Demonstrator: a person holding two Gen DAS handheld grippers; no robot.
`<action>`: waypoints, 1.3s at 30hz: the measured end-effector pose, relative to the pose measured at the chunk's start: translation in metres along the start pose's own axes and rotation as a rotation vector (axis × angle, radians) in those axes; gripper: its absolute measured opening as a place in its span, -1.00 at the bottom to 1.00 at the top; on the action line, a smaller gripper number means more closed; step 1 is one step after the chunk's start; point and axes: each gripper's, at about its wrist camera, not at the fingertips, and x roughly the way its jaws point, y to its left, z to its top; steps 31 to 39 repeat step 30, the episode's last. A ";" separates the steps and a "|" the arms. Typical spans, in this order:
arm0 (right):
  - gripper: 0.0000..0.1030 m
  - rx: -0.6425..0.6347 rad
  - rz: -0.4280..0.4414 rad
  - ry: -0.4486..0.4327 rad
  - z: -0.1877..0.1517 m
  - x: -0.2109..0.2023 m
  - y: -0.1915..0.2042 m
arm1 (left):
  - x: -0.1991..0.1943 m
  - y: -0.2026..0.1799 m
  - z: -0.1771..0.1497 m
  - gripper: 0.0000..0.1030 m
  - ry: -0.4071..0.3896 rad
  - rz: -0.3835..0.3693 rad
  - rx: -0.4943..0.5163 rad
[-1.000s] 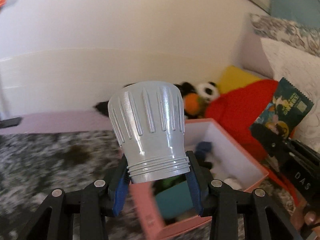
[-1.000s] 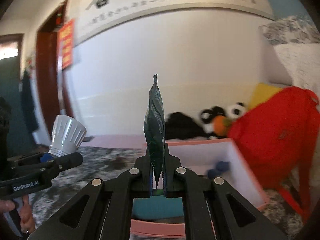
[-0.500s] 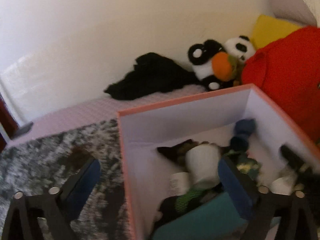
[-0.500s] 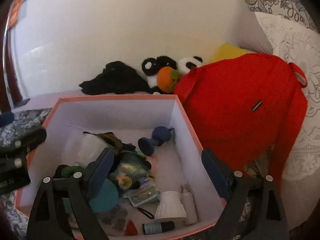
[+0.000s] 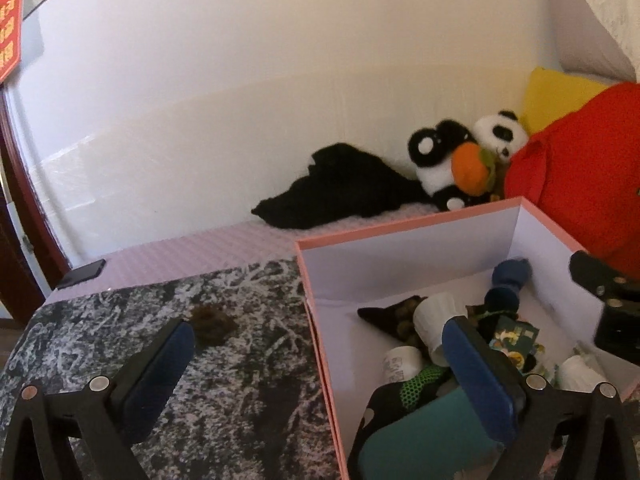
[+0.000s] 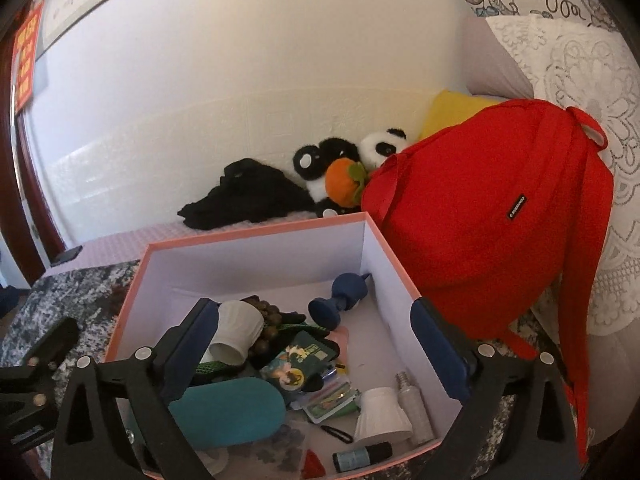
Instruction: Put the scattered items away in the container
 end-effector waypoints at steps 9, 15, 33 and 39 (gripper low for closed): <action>0.94 0.000 0.001 0.017 -0.007 0.003 0.015 | -0.058 -0.002 -0.016 0.99 -0.096 0.017 0.002; 0.95 -0.042 0.007 0.020 -0.013 0.000 0.034 | -0.090 -0.013 -0.036 0.99 -0.101 -0.046 -0.002; 0.95 -0.041 0.250 0.061 -0.049 -0.026 0.132 | -0.118 0.062 -0.087 1.00 -0.082 0.094 -0.143; 0.95 -0.041 0.250 0.061 -0.049 -0.026 0.132 | -0.118 0.062 -0.087 1.00 -0.082 0.094 -0.143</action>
